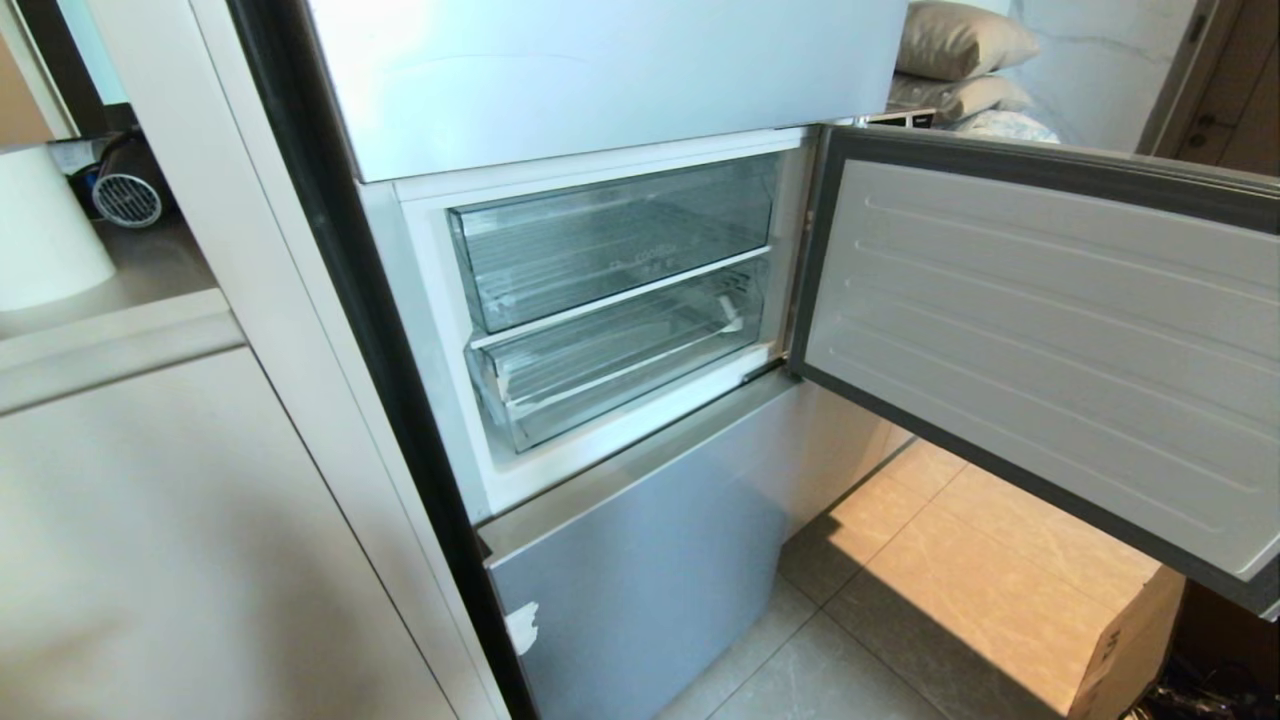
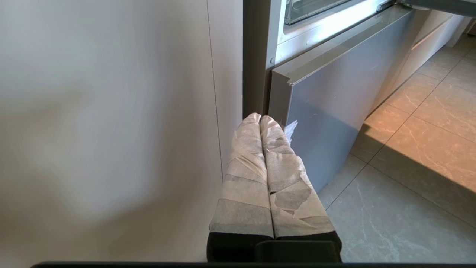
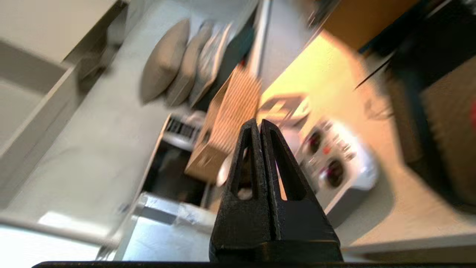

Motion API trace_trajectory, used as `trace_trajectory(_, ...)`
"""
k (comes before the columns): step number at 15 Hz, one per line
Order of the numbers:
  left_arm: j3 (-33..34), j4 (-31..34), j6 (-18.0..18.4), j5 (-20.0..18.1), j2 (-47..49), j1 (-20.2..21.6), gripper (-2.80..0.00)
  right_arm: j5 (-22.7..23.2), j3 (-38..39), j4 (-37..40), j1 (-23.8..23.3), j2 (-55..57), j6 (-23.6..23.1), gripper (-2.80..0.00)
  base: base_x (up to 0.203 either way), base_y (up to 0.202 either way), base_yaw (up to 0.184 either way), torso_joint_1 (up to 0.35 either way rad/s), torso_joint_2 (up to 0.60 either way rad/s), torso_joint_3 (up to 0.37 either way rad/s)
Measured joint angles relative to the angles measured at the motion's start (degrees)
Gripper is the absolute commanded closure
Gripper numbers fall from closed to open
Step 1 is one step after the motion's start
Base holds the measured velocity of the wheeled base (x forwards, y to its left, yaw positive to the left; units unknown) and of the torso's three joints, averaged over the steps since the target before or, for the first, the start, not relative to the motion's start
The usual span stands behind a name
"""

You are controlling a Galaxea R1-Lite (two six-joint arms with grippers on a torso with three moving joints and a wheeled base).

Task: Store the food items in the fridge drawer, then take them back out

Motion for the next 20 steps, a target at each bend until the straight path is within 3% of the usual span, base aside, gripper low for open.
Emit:
trace_trajectory(4,0.00,-0.01,0.00,0.00,0.00,0.00,0.00,15.10,-4.98,0.02,0.18,4.64,9.09,0.00,0.000,0.000,0.000,0.000,0.00,0.000)
trace_trajectory(6,0.00,0.00,0.00,0.00,0.00,0.00,0.00,22.62,-7.08,0.17,0.17,5.96,11.75,0.00,0.000,0.000,0.000,0.000,0.00,0.000)
trace_trajectory(8,0.00,-0.02,0.00,-0.02,0.00,0.00,0.00,27.13,-7.71,3.18,0.16,5.95,12.27,0.00,0.000,0.000,0.000,0.000,0.00,0.000)
trace_trajectory(11,0.00,0.00,0.00,-0.02,0.00,0.00,0.00,29.48,-7.54,10.21,0.16,3.77,12.12,0.00,0.000,0.000,0.000,0.000,0.00,0.000)
trace_trajectory(16,0.00,0.00,0.00,-0.02,0.00,0.00,0.00,29.76,-2.58,10.83,-0.02,-5.30,11.96,0.00,0.000,0.000,0.000,0.000,0.00,0.000)
trace_trajectory(20,0.00,0.00,0.00,0.00,0.00,0.00,0.00,19.35,-0.74,2.14,-3.47,-8.41,11.57,0.00,0.000,0.000,0.000,0.000,0.00,0.000)
